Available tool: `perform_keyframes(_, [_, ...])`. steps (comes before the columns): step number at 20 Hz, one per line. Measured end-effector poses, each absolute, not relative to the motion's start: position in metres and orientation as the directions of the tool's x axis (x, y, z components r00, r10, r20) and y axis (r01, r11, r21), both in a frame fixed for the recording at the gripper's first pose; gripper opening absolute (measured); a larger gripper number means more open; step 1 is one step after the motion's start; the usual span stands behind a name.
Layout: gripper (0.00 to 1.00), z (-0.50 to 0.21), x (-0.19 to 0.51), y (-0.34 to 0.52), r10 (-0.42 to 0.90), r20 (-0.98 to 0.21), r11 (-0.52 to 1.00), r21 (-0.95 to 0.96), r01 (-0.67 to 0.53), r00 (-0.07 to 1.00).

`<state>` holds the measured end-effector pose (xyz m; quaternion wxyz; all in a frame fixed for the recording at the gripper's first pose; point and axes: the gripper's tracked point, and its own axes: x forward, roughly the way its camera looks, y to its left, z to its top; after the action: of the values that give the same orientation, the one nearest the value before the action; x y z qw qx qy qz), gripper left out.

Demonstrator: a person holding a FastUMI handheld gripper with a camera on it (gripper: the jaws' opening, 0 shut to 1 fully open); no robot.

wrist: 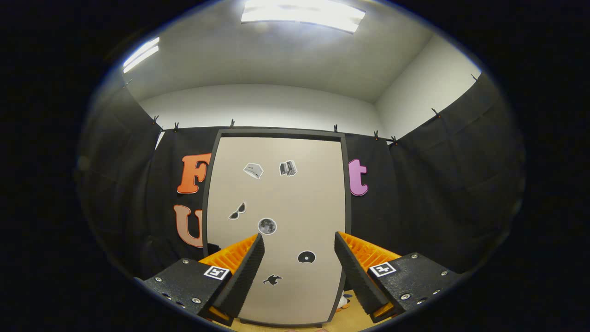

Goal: Open the shoe cabinet door, grab the shoes and put them into the shoe cabinet, then close the shoe cabinet door.

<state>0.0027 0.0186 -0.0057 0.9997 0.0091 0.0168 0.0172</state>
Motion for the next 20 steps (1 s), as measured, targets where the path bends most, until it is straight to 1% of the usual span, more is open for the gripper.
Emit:
perform_keyframes(6, [0.95, -0.016, 0.006, 0.034, 0.065, -0.053, 0.998, 0.028, -0.063, 0.997])
perform_keyframes(10, [0.95, -0.035, 0.014, 0.059, 0.113, -0.08, 0.992, 0.069, -0.107, 0.99])
perform_keyframes(14, [0.95, -0.068, 0.027, 0.098, 0.182, -0.152, 0.979, 0.121, -0.164, 0.972])
perform_keyframes(18, [0.95, -0.11, 0.036, 0.146, 0.261, -0.255, 0.959, 0.177, -0.22, 0.931])
perform_keyframes(20, [0.93, -0.128, 0.043, 0.166, 0.287, -0.289, 0.951, 0.197, -0.237, 0.913])
